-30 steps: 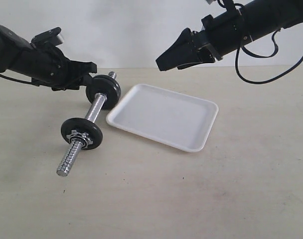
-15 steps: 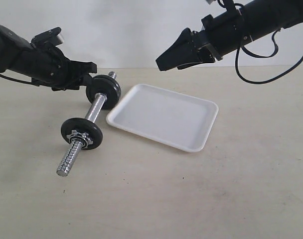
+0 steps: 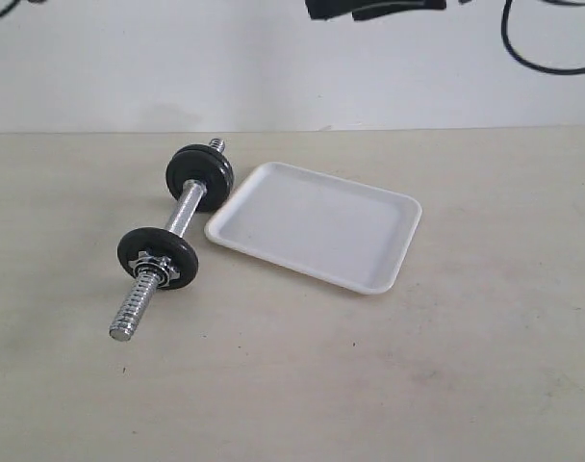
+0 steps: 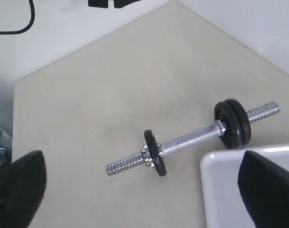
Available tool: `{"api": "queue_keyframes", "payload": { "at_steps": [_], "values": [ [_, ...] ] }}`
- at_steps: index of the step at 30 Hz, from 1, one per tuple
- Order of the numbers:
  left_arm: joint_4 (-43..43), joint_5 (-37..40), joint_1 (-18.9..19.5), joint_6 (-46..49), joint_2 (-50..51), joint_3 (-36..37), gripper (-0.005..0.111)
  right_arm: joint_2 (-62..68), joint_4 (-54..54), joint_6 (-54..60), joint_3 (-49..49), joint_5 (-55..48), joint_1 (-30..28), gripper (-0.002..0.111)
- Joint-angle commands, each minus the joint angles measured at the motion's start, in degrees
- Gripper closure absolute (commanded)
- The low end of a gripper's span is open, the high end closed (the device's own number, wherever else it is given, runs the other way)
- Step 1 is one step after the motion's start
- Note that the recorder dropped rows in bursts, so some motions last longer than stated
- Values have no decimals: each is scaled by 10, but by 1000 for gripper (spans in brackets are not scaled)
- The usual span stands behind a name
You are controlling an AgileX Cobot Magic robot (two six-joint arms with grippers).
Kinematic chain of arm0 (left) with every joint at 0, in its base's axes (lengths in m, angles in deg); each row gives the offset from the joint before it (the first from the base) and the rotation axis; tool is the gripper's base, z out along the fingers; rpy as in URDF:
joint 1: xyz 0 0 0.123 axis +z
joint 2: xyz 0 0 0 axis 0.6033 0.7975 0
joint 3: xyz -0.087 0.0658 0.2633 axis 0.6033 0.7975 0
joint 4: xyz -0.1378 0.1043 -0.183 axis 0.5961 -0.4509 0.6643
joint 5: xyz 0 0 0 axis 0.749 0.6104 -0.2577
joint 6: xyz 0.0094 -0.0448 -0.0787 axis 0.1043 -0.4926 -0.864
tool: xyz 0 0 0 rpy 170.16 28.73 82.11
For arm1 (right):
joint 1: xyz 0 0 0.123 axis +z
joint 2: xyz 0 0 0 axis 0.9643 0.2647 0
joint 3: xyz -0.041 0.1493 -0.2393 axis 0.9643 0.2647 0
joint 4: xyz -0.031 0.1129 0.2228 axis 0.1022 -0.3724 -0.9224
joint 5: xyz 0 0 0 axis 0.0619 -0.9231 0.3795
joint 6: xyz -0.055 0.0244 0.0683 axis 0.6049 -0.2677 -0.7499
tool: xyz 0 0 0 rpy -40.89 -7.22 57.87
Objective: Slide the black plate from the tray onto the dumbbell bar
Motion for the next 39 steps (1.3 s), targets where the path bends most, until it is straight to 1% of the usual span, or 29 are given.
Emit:
{"api": "queue_keyframes", "payload": {
  "at_steps": [1,2,4,9,14,18,21,24,25,27,29,31,33,34,36,38,39],
  "values": [
    [-44,14,2,6,-46,2,61,-51,13,10,-4,-5,-2,3],
    [-44,35,2,6,-50,2,61,-55,23,5,-4,-5,-2,3],
    [-48,71,2,6,-53,8,62,-62,51,-41,-4,-5,-2,3],
    [-49,70,2,6,-88,54,67,-89,108,-81,-4,-5,-2,3],
    [-49,64,2,7,-172,103,67,-149,115,-108,-4,1,-2,3],
    [-38,44,2,8,-293,155,67,-228,110,-111,-4,30,-2,3],
    [-8,11,2,16,-399,202,67,-315,103,-112,-4,97,-2,3],
    [6,-8,2,39,-521,250,67,-409,101,-74,3,189,-2,3],
    [6,-17,2,39,-554,265,67,-442,99,-60,17,242,-2,3],
    [14,-47,2,33,-637,307,67,-499,99,-38,51,313,-2,3],
    [36,-71,2,33,-706,349,67,-555,99,-23,105,387,-2,3],
    [30,-71,2,33,-779,390,67,-604,101,-16,173,450,-2,3],
    [28,-67,2,33,-848,430,69,-643,101,-15,234,501,-2,3],
    [20,-67,2,33,-879,454,71,-663,95,-15,282,532,-2,3],
    [-7,-71,2,33,-930,497,76,-699,76,-15,356,571,-2,3],
    [-16,-82,2,28,-930,544,84,-735,50,-15,433,603,-2,3],
    [-16,-74,2,16,-930,561,87,-751,48,-15,469,611,-2,3]
  ]
}}
